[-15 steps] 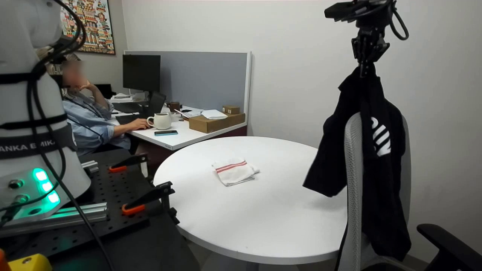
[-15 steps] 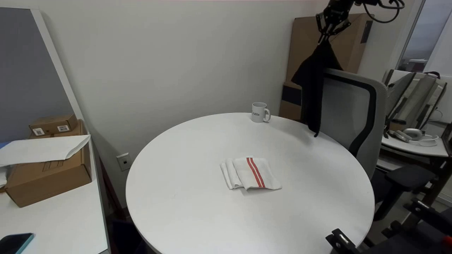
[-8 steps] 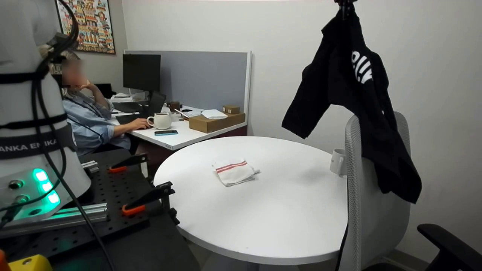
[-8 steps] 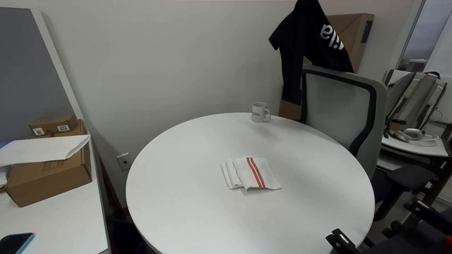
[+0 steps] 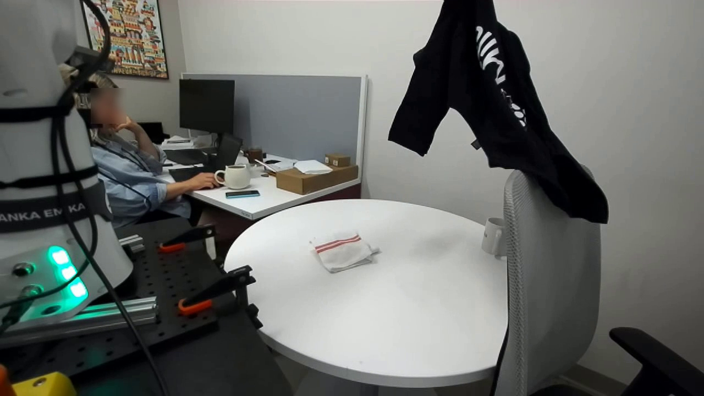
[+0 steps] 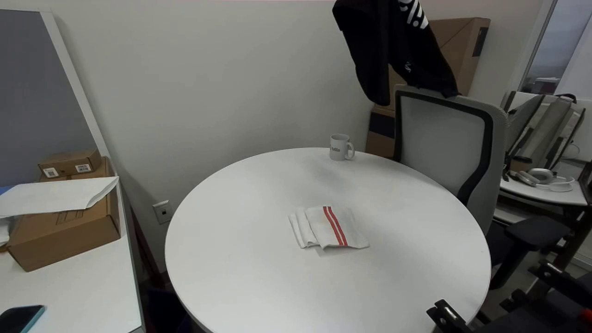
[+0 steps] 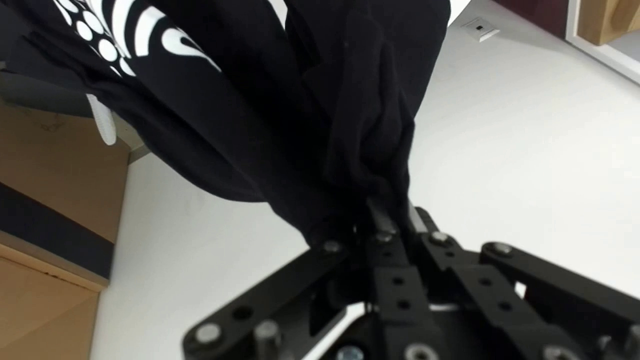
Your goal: Put the black cloth on the table
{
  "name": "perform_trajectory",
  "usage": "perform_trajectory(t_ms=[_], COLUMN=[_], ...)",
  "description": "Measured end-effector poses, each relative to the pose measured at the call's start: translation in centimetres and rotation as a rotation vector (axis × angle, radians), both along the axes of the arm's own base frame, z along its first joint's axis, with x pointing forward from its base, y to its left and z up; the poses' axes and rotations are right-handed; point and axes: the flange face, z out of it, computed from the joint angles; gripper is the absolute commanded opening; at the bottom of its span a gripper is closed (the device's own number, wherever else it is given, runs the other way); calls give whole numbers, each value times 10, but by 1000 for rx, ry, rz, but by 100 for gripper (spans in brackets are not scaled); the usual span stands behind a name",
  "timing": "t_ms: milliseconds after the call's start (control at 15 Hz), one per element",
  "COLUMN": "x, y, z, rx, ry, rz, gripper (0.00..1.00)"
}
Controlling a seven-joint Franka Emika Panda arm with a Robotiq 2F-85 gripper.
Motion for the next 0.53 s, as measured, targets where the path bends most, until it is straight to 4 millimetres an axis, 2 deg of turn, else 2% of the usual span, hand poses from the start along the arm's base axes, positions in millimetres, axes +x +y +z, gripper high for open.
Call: perform_trajectory(t_ms=[333,533], x=[-6,-12], y=[40,58], z=[45,70], rx=[-5,-8], ry=[-44,-75], rz=[78,112], gripper=[2,2])
